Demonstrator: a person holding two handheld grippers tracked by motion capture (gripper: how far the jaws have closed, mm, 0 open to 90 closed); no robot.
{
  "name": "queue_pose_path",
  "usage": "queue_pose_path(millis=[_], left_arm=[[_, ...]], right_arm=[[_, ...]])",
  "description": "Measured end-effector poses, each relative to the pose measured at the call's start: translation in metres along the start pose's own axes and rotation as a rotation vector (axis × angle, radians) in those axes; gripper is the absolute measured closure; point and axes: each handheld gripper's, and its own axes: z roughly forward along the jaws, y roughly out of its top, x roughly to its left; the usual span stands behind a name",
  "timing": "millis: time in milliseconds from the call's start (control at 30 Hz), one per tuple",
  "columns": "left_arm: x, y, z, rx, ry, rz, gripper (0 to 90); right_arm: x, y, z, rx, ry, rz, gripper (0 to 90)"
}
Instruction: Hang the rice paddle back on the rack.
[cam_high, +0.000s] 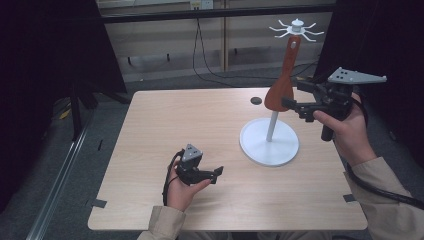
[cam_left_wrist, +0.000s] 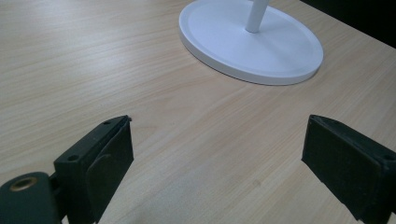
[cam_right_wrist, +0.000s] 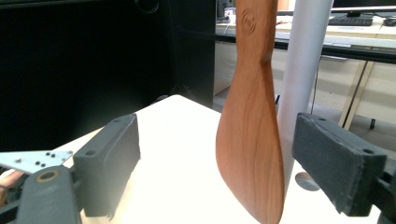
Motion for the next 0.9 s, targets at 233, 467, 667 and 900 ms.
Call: queue_pose_path(millis=[233,467,667,900], left_arm=[[0.000,-0.001,0.000,-0.001,0.001,-0.003,8.7],[-0.002,-0.001,0.000,0.003,0.000,0.003,8.6],[-0.001,-0.001,-0.001,-0.001,-0.005,0.003,8.6],[-0.002,-0.001,-0.001,-0.003,-0.003,0.002,8.5]], right_arm=[[0.004,-0.013,-0.007,0.014,0.009,-0.003,12.4],[0.007,-0.029,-0.009,0.039,0.016,0.003,11.5],[0.007,-0.044,-0.010,0.048,0.015,0.008,11.4],[0.005,-0.061,-0.014,0.059,0.018,0.017,10.7]])
